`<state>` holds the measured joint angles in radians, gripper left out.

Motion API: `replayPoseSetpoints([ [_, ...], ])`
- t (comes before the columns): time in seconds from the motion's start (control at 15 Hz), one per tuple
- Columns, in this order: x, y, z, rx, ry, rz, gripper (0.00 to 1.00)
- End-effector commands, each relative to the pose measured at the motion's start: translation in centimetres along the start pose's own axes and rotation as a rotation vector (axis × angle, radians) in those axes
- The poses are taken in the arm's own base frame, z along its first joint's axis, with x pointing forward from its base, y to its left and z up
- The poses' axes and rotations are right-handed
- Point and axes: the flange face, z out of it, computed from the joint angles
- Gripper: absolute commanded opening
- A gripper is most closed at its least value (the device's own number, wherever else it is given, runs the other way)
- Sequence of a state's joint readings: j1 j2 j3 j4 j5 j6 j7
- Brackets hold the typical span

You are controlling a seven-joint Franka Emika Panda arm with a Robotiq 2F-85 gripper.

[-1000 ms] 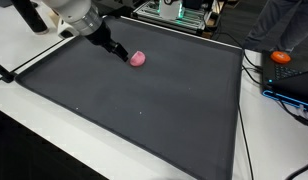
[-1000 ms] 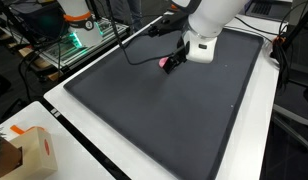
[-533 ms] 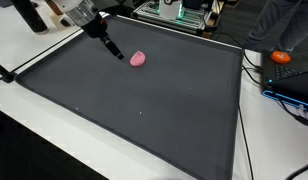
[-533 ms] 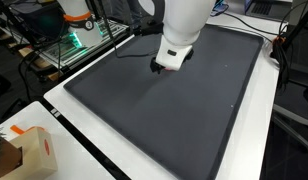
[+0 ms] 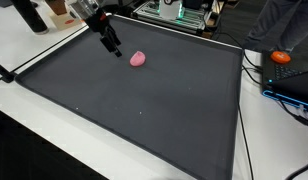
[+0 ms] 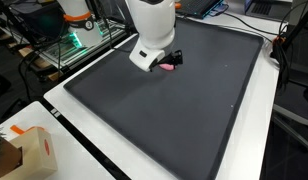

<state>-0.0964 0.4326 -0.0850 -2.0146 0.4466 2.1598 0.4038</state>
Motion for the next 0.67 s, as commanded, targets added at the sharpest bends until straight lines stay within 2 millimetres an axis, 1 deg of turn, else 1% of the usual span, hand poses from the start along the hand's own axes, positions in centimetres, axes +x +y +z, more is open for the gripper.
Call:
replayPoseSetpoints([
  [0.0,-1.4,2.4,0.4,0.051,-0.040,0.113,1.00],
  [0.27,-1.8,3.7,0.8,0.079,-0.060,0.179,1.00],
  [0.6,-2.2,4.9,1.3,0.103,-0.065,0.225,1.00],
])
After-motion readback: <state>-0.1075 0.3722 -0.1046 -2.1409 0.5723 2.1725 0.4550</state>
